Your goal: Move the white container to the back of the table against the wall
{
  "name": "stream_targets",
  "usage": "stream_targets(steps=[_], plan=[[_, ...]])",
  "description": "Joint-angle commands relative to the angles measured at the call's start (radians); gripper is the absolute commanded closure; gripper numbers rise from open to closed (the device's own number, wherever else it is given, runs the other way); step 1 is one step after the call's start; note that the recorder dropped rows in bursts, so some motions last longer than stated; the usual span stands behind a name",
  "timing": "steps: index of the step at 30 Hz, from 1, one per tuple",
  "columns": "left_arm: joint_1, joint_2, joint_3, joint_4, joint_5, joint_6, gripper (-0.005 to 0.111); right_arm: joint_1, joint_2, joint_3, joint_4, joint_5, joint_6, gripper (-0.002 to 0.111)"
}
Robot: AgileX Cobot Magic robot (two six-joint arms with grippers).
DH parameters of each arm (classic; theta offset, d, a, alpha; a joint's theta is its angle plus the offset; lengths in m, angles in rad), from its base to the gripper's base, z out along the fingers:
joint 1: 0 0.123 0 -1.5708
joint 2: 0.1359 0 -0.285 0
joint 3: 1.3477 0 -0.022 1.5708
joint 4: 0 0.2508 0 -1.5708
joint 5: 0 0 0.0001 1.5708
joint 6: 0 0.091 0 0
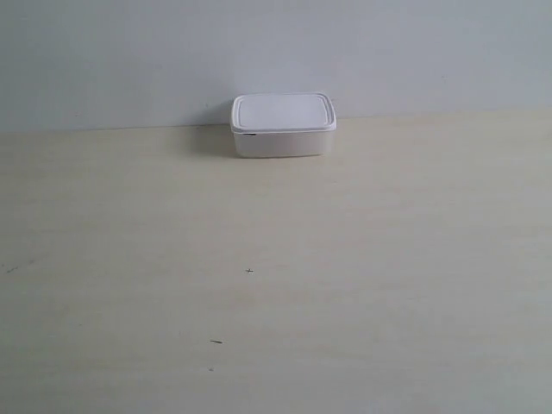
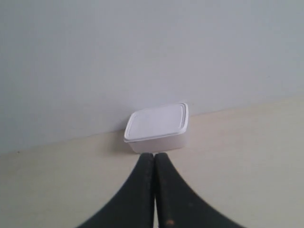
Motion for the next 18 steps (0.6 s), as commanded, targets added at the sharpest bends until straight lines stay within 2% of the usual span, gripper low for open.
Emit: stream_targets(steps=[1,3,6,8,14,15,18], plan=[[-0.005,-0.003,0.133,-0.046,-0.397,-0.025,0.107,-0.003,-0.189,0.127,0.005,-0.073,-0.003,0.108],[-0.005,0.005,0.192,-0.04,-0.518,-0.025,0.107,-0.003,-0.261,0.173,0.005,-0.086,-0.003,0.108],[-0.005,0.042,0.256,-0.046,-0.548,-0.025,0.107,-0.003,-0.358,0.238,0.024,-0.092,0.016,0.108],[-0.005,0.069,0.291,-0.047,-0.574,-0.028,0.107,-0.003,-0.413,0.288,0.086,-0.094,0.016,0.108],[-0.005,0.157,0.38,-0.045,-0.81,-0.02,0.107,-0.003,-0.502,0.439,0.315,-0.118,0.003,0.108],[-0.005,0.166,0.38,-0.045,-0.82,-0.004,0.107,-0.003,-0.509,0.458,0.329,-0.132,0.003,0.108],[-0.005,0.184,0.38,-0.035,-0.743,0.052,0.107,-0.001,-0.523,0.516,0.405,-0.185,0.003,0.108]])
